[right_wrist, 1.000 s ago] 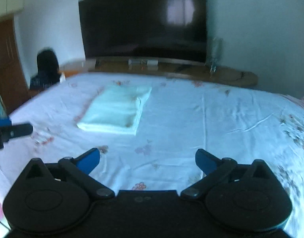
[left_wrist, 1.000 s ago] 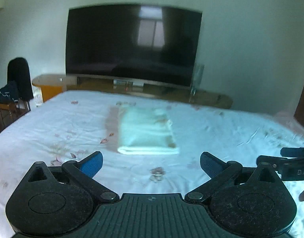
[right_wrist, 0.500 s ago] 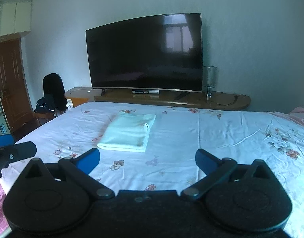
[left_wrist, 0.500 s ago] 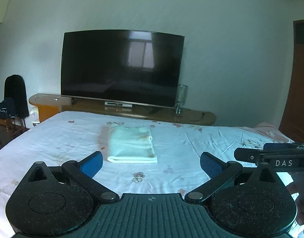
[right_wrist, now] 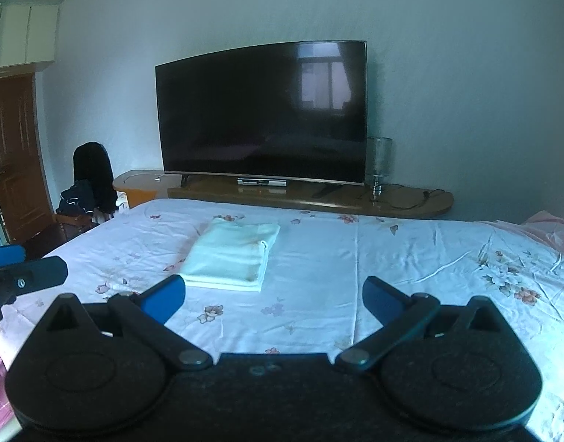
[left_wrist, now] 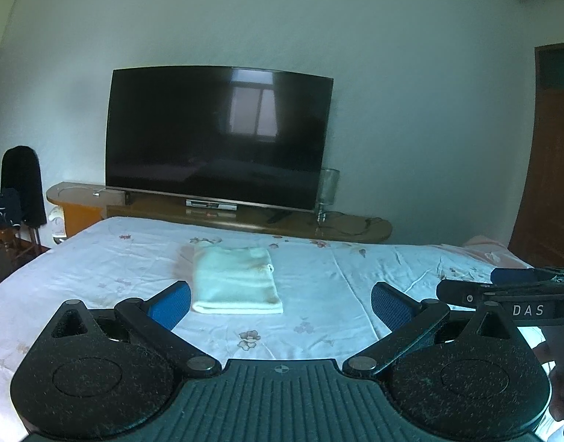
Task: Fold small clothes
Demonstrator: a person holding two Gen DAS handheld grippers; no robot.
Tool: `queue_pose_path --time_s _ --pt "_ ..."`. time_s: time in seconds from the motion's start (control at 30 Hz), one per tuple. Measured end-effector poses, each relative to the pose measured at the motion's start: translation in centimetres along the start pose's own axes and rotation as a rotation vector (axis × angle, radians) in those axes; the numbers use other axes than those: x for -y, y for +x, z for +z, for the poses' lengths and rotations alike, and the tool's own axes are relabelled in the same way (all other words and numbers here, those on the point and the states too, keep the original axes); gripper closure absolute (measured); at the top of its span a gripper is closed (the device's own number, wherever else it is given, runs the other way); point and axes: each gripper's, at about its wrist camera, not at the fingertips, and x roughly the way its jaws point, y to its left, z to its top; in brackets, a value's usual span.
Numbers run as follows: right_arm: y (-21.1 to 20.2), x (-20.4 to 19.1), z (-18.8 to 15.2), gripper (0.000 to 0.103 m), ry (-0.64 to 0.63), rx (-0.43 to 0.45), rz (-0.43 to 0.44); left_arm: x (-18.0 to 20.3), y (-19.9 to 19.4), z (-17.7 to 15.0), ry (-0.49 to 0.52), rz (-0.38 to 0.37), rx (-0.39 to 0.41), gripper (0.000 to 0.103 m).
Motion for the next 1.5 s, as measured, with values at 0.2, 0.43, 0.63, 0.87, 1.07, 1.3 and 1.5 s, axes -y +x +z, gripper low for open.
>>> queue_pose_path --time_s 0.2,0.43,0.63,0.87,1.07,1.3,1.5 --pt "0.3 -0.2 -0.2 0.000 -0.006 -0.005 -0.007 0.2 0.5 0.0 0.001 -0.009 -0.001 0.000" --pt "0.4 -0.3 -0.1 0.000 -0.003 0.004 -0.013 0.7 0.7 -0.2 0.003 -0.009 -0.001 0.000" --pt "0.4 -0.1 -0.1 0.000 -0.005 0.002 -0.005 0.8 0.9 -0.1 0.008 -0.009 -0.005 0.000" --pt "0.0 -0.1 0.0 0.000 -0.005 0.005 -0.003 0.9 0.8 0.0 0.008 -0.006 0.008 0.000" --pt "-0.1 0.1 0.0 0.000 -0.010 0.003 -0.010 1.2 0.9 -0.2 0.010 -0.004 0.006 0.000" --pt "-0.1 0.2 0.1 0.000 -0.010 0.004 -0.007 1.2 0.9 -0.1 0.010 -0.004 0.009 0.000" --pt "-0.2 0.3 0.1 0.000 -0.005 0.001 0.000 1.1 0.7 0.0 0.012 -0.004 0.019 0.000"
